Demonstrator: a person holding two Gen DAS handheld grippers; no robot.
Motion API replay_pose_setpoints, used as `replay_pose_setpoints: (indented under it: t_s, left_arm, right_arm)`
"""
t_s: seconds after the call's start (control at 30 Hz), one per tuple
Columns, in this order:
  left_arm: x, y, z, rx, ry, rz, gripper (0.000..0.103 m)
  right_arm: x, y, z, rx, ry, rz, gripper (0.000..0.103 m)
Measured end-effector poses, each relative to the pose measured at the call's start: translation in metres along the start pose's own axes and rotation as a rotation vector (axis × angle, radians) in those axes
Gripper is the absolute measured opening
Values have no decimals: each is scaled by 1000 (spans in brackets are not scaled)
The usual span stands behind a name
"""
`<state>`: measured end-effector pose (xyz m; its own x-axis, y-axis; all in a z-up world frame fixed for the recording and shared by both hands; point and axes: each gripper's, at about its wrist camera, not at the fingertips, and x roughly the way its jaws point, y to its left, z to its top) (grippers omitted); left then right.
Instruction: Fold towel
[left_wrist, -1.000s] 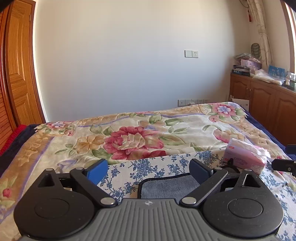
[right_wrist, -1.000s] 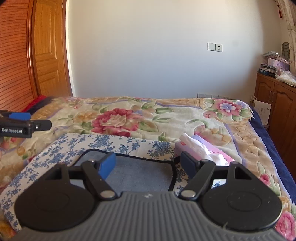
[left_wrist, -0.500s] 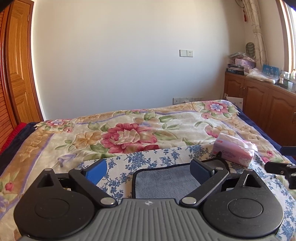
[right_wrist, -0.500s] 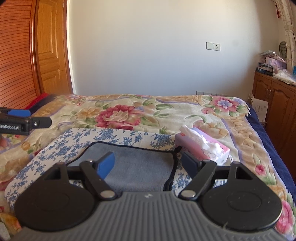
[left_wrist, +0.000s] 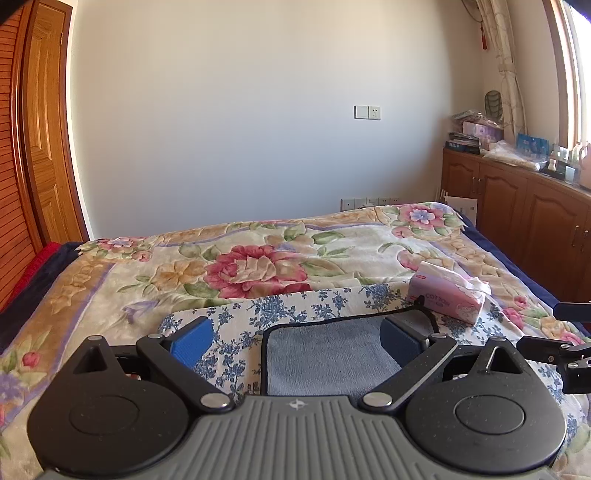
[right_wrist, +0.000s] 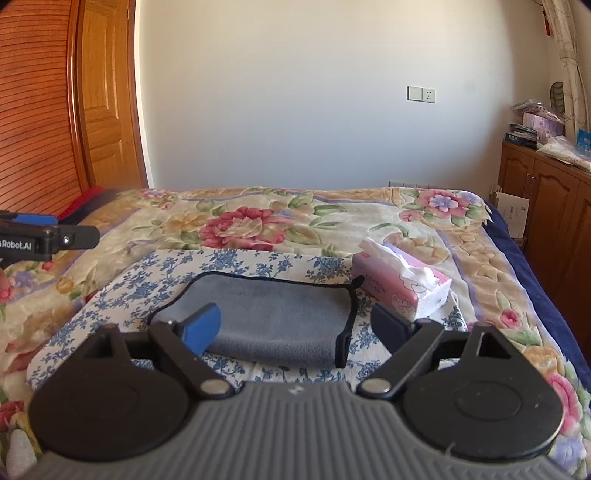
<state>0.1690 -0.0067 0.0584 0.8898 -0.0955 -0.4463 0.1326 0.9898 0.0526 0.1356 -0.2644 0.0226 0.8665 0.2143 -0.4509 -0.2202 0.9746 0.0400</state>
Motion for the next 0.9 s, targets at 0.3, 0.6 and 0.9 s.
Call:
replay_pose_setpoints:
  t_s: [0.3,0.6,0.9]
  left_arm:
    - [-30,-8,-10,14,-15,-9,100]
    - [-57,-16,-27,25,-20,0,103]
    - [-76,-16,-48,9,-9,12,103]
  right_arm:
    - [-22,6,-7,-7,-41,-19,103]
    - [-43,15,-15,-15,-61,-16,103]
    - [-62,24,-27,3,-67,-8,103]
